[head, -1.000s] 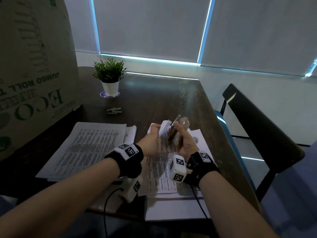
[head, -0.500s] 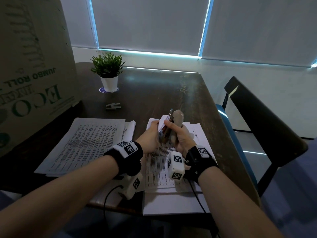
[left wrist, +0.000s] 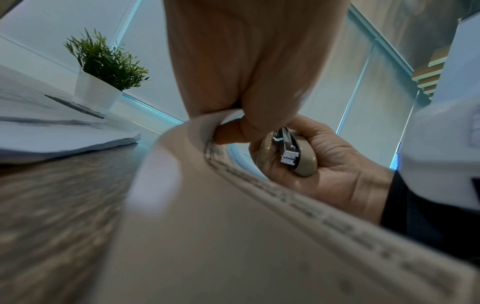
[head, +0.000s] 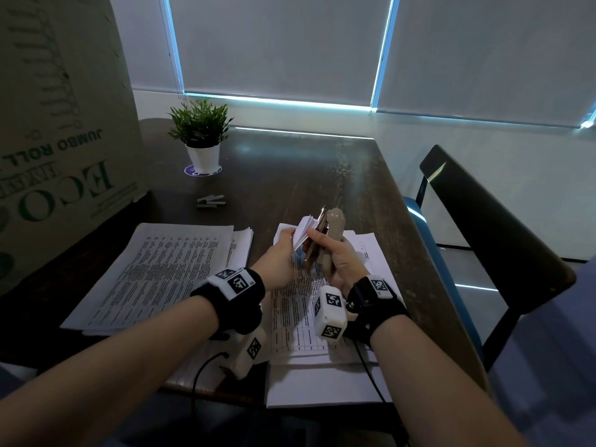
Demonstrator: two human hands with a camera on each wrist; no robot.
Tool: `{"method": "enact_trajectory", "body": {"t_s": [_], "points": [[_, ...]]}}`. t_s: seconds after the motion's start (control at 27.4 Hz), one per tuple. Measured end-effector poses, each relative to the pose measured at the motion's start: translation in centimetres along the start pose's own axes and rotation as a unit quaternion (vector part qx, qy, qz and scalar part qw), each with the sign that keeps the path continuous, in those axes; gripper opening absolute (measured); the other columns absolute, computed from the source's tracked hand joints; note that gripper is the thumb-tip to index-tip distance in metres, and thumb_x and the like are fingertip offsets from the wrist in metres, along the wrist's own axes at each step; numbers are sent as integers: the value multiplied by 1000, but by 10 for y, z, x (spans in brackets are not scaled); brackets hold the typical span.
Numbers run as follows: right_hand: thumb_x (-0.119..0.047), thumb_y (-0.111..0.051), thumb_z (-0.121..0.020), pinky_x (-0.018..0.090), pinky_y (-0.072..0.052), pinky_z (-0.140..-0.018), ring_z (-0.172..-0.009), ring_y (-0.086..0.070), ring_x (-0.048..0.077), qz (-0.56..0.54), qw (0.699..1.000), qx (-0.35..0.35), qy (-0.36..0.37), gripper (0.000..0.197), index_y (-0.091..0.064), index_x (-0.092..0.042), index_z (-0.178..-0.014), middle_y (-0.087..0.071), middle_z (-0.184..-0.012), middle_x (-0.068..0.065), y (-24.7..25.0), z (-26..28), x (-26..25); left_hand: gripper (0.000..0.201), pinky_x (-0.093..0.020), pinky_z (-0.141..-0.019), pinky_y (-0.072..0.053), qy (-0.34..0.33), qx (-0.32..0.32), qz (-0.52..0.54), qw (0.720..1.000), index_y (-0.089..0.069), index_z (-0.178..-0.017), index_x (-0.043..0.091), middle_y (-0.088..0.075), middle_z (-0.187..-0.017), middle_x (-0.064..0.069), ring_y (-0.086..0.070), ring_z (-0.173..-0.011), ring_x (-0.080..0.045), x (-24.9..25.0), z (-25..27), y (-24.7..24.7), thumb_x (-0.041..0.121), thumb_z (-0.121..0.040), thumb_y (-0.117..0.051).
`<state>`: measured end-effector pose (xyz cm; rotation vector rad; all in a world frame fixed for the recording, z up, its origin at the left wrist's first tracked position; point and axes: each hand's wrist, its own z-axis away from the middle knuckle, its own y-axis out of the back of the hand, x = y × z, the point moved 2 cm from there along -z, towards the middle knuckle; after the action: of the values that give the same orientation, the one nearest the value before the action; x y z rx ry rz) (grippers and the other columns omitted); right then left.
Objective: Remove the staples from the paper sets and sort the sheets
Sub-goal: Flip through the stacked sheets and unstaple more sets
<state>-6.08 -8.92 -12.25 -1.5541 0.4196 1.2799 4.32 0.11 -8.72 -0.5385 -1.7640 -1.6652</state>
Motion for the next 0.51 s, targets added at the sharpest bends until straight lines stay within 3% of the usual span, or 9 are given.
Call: {"method": "enact_trajectory", "body": {"t_s": [0.37, 0.44, 0.51], "points": [[-6, -70, -86, 35, -57, -56, -65, -68, 24, -9, 1000, 7, 1, 13, -65, 1, -96, -68, -77, 14, 0, 2, -2, 70, -25, -70, -42, -12, 1, -8, 1000, -13, -147, 14, -49, -103, -2, -53, -86, -16, -1, -3, -3, -5, -89, -48], [-5, -69, -86, 38, -58, -60, -71, -67, 28, -11, 1000, 20, 5, 19, -64, 3, -103, -67, -81, 17, 1, 0, 0, 70, -27, -71, -44, -19, 2, -30, 999, -12, -147, 14, -50, -106, -3, -55, -87, -17, -1, -4, -6, -2, -90, -50], [-6, -67, -87, 41, -57, -68, -76, -66, 31, -24, 999, 30, 0, 19, -64, 2, -104, -67, -84, 18, 2, -1, 1, 74, -34, -80, -50, -31, 0, -56, 998, -7, -148, 15, -51, -118, -8, -58, -94, -21, -1, -5, -10, 0, -90, -50]]}}
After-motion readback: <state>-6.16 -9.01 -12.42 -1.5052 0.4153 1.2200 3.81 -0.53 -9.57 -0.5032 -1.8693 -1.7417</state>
